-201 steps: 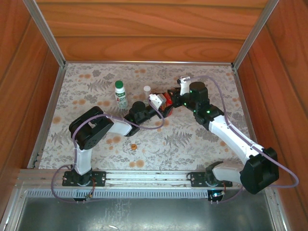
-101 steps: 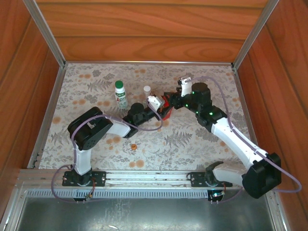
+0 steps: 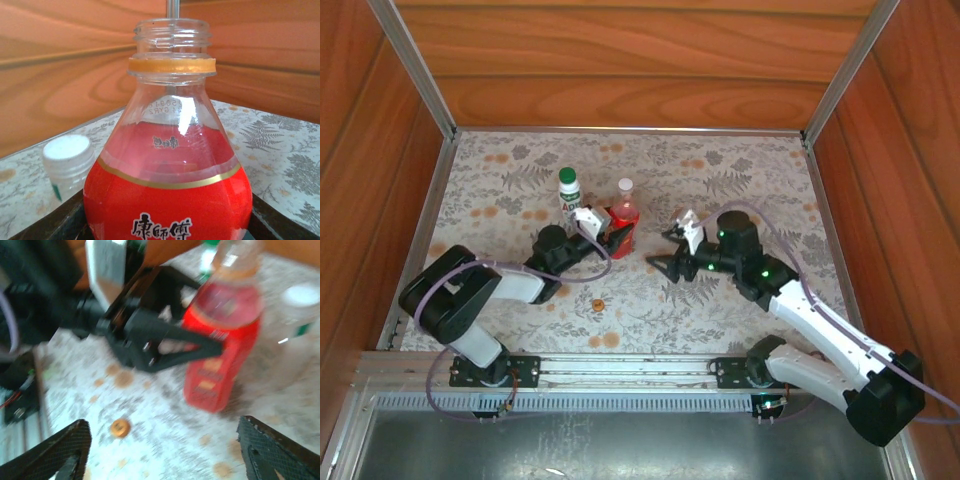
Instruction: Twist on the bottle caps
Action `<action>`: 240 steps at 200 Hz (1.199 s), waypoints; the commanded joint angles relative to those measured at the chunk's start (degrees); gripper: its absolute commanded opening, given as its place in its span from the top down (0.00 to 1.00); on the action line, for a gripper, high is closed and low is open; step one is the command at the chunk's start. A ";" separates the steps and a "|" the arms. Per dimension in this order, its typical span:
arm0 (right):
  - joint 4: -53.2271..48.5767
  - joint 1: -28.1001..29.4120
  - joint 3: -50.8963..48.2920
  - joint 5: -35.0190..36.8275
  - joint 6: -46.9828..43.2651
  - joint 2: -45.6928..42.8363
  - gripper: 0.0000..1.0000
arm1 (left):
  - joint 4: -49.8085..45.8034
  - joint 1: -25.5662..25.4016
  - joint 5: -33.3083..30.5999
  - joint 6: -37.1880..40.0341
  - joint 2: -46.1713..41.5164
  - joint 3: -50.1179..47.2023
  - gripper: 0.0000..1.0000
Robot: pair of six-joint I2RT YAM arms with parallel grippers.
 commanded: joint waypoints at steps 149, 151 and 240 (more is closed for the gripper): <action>12.63 17.63 8.59 1.07 -22.35 44.14 0.33 | -11.43 6.59 -6.32 1.84 -23.17 -11.94 0.41; 12.70 17.59 8.78 0.97 -22.38 44.44 0.33 | -11.57 6.61 -6.31 1.86 -23.19 -11.94 0.41; 7.25 19.54 14.69 2.26 -26.06 51.55 0.48 | -12.62 7.35 -5.98 1.90 -23.38 -12.23 0.40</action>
